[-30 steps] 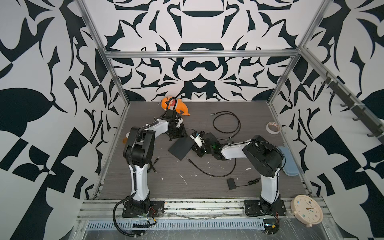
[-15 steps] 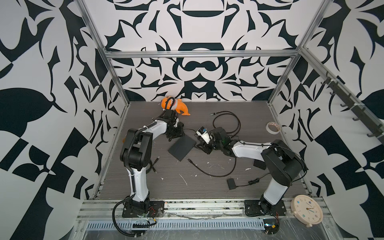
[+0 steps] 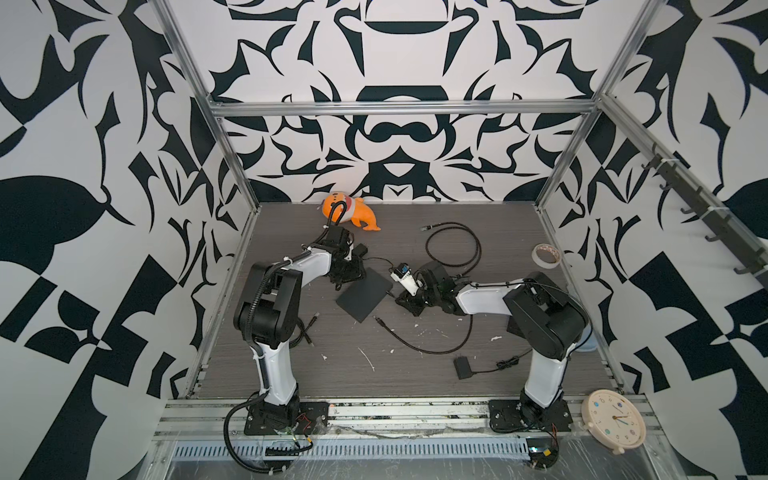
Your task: Insert the plug into the switch port
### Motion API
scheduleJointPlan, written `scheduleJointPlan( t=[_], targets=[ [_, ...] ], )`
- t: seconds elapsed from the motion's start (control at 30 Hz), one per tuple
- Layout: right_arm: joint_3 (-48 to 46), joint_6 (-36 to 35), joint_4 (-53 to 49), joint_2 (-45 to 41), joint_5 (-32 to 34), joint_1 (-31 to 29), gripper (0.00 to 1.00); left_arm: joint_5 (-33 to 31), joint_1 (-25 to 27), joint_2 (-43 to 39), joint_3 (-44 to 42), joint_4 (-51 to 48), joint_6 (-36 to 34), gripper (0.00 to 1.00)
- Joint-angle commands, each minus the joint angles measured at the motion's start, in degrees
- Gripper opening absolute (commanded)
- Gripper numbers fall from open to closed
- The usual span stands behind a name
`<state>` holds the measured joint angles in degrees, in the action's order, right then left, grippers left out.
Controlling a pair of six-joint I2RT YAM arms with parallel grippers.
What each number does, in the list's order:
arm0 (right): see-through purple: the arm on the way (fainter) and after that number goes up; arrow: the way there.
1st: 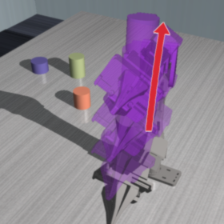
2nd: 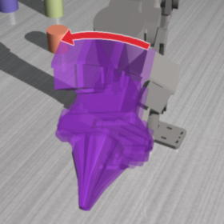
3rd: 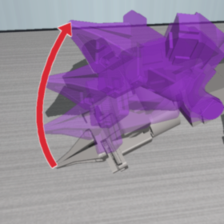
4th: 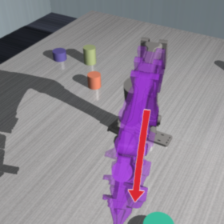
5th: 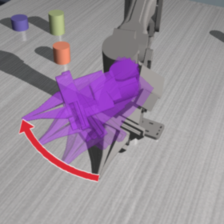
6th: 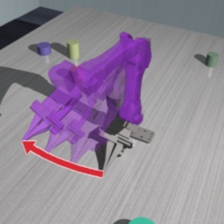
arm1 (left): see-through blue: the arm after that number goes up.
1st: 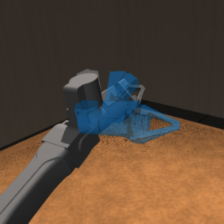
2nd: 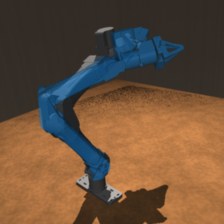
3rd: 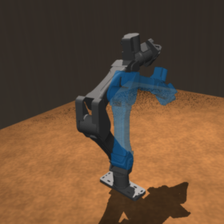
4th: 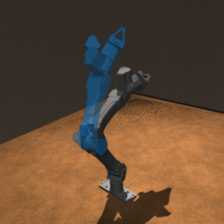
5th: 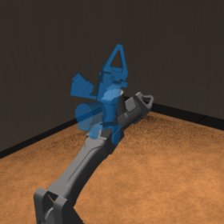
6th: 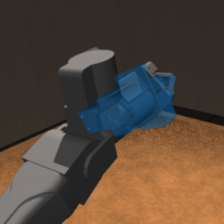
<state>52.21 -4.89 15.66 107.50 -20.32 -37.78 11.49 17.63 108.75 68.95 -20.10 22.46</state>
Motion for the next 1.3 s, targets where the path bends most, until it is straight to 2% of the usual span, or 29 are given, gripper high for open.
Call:
scheduleJointPlan(
  t=[0.0,0.33,0.63,0.73,0.87,1.0,1.13,1.27],
  targets=[
    [2.04,0.41,3.81,0.72,0.68,-0.72,0.24,1.42,-0.29,-0.29,-1.91,1.58,1.36,0.54],
    [3.19,1.08,4.93,2.42,3.93,-1.42,0.08,5.2,-0.31,-1.62,-5.72,3.69,4.03,0.49],
    [2.53,3.03,9.15,3.44,7.63,-1.46,0.01,14.2,0.05,-3.0,-7.99,3.8,6.26,0.43],
    [3.79,2.59,9.18,4.59,6.02,-1.42,0.01,16.5,0.17,-3.21,-7.45,2.27,5.42,0.43],
    [4.73,0.55,7.89,4.71,1.04,-1.6,0.01,12.51,0.08,-3.19,-6.23,-1.01,3.28,0.43],
    [5.59,-4.3,1.48,3.78,-1.0,-1.6,0.01,6.45,-0.71,-2.78,-2.53,-5.01,-0.31,0.5],
    [7.22,-9.02,-4.59,3.3,-2.81,-1.51,0.01,3.59,-1.47,-0.18,2.83,-8.13,-4.02,0.53],
    [8.43,-9.89,-6.27,4.0,-2.58,-1.22,0.01,4.05,-1.63,2.67,5.85,-8.03,-5.32,0.54]
  ],
)
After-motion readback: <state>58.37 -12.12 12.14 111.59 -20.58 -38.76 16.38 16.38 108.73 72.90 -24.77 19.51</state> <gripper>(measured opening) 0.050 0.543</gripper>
